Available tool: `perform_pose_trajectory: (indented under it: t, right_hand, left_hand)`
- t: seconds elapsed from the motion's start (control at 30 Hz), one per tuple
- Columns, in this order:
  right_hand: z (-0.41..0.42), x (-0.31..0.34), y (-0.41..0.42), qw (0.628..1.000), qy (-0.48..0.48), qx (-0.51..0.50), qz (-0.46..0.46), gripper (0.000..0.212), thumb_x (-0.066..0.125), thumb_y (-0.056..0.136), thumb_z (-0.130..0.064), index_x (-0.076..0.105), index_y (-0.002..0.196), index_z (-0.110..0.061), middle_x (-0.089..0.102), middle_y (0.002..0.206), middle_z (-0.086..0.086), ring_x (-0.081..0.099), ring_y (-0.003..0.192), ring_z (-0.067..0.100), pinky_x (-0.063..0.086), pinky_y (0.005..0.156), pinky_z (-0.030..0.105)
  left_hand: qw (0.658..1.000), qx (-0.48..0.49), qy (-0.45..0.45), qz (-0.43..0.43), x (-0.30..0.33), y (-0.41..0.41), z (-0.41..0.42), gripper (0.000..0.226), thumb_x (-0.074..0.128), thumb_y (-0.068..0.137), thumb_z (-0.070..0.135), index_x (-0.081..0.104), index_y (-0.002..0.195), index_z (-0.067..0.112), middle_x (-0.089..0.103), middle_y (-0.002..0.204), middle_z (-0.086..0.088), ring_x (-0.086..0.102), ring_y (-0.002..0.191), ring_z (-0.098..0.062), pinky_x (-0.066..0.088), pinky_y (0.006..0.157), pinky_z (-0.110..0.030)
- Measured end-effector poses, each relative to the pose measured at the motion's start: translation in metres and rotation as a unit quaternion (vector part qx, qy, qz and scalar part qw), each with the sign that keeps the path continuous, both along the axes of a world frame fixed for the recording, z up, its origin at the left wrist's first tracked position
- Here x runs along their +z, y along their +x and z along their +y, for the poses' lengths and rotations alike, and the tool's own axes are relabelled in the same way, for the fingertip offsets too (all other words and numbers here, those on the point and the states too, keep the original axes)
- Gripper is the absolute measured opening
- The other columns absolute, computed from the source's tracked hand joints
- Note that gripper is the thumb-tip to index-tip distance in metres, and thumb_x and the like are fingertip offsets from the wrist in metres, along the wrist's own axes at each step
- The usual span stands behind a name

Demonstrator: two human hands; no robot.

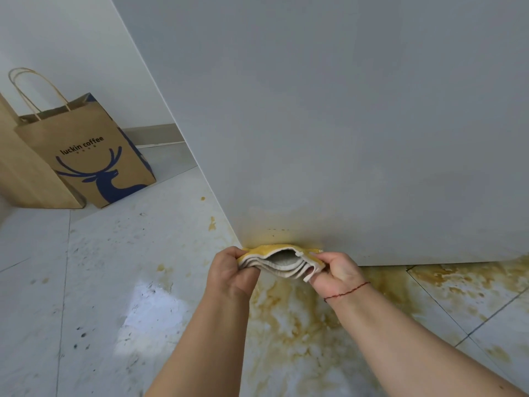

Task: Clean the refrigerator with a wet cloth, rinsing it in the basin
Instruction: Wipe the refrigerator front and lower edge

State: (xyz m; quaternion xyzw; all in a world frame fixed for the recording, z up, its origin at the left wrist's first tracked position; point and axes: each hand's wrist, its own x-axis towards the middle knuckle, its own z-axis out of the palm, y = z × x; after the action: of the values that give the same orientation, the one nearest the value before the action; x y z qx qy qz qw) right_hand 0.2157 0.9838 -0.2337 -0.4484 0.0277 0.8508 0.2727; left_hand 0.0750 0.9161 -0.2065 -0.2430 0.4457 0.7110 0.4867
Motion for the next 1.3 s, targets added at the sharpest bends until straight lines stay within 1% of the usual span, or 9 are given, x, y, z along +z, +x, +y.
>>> perform_pose_trajectory:
  t: [0.23,0.33,0.47,0.57,0.63,0.73,0.87,1.13,1.3]
  right_hand:
    - [-0.002,0.075,0.015,0.996,0.040,-0.023,0.080,0.022,0.032,0.091,0.012,0.054,0.089,0.012,0.058,0.092,0.023,0.060,0.098,0.034,0.049,0.088,0.038]
    - [-0.012,0.097,0.025,0.988,0.084,-0.008,0.127,0.024,0.032,0.091,0.010,0.055,0.093,0.015,0.063,0.090,0.026,0.070,0.065,0.033,0.057,0.051,0.034]
    - [-0.030,0.115,0.041,0.976,0.161,0.010,0.145,0.039,0.036,0.075,0.013,0.061,0.103,0.003,0.069,0.087,0.023,0.071,0.064,0.031,0.057,0.048,0.035]
    - [-0.041,0.107,0.063,0.986,0.134,0.032,0.091,0.040,0.031,0.083,0.012,0.058,0.103,-0.009,0.065,0.087,0.022,0.062,0.041,0.026,0.046,0.032,0.025]
    - [-0.046,0.087,0.080,0.993,0.093,0.055,0.044,0.038,0.026,0.090,0.006,0.055,0.096,-0.016,0.064,0.074,0.021,0.047,0.029,0.023,0.035,0.029,0.017]
    - [-0.046,0.047,0.098,0.998,0.038,0.050,0.003,0.032,0.025,0.089,0.004,0.053,0.099,-0.008,0.060,0.080,0.022,0.046,0.029,0.023,0.035,0.028,0.018]
    - [-0.031,0.004,0.103,0.998,-0.001,0.014,-0.066,0.041,0.031,0.087,0.008,0.043,0.126,0.013,0.057,0.114,0.034,0.064,0.078,0.043,0.055,0.058,0.049]
    - [0.011,-0.033,0.091,0.991,-0.020,-0.037,-0.126,0.030,0.024,0.092,0.009,0.048,0.109,0.001,0.053,0.085,0.022,0.056,0.072,0.033,0.047,0.091,0.045]
    - [0.035,-0.049,0.089,0.993,-0.039,-0.058,-0.099,0.029,0.024,0.089,0.009,0.053,0.089,0.004,0.063,0.055,0.019,0.063,0.055,0.028,0.050,0.039,0.023]
  left_hand:
    - [0.995,0.031,0.097,0.003,0.080,0.007,-0.007,0.052,0.031,0.057,-0.011,0.041,0.107,0.002,0.041,0.097,-0.013,0.047,0.095,-0.025,0.042,0.104,-0.033]
    - [0.989,0.034,0.144,0.028,0.103,0.018,-0.019,0.040,0.034,0.058,-0.011,0.046,0.095,0.001,0.044,0.088,-0.010,0.051,0.080,-0.020,0.047,0.083,-0.024]
    - [0.974,0.014,0.220,0.057,0.113,0.035,-0.037,0.056,0.037,0.063,-0.010,0.048,0.117,-0.001,0.052,0.111,-0.015,0.052,0.105,-0.022,0.042,0.104,-0.030]
    - [0.979,-0.011,0.193,0.064,0.099,0.059,-0.049,0.044,0.035,0.059,-0.009,0.054,0.099,-0.007,0.066,0.086,-0.023,0.067,0.079,-0.035,0.059,0.071,-0.044]
    - [0.987,-0.035,0.155,0.012,0.075,0.074,-0.052,0.044,0.037,0.056,-0.009,0.053,0.097,-0.007,0.064,0.087,-0.025,0.064,0.080,-0.039,0.056,0.073,-0.050]
    - [0.995,-0.032,0.070,-0.060,0.031,0.090,-0.050,0.026,0.030,0.063,-0.006,0.046,0.081,0.004,0.051,0.071,-0.014,0.054,0.061,-0.028,0.058,0.054,-0.034]
    - [0.998,-0.031,-0.017,-0.056,-0.020,0.095,-0.031,0.027,0.033,0.061,-0.006,0.031,0.073,0.017,0.023,0.068,-0.001,0.024,0.054,-0.014,0.034,0.037,-0.020]
    - [0.998,-0.027,-0.036,-0.051,-0.039,0.105,0.021,0.022,0.027,0.056,-0.006,0.035,0.066,0.012,0.030,0.066,-0.005,0.033,0.055,-0.022,0.046,0.036,-0.021]
    - [0.996,-0.056,-0.049,-0.045,-0.046,0.110,0.043,0.020,0.028,0.055,-0.007,0.037,0.065,0.008,0.036,0.065,-0.009,0.041,0.056,-0.028,0.051,0.038,-0.027]
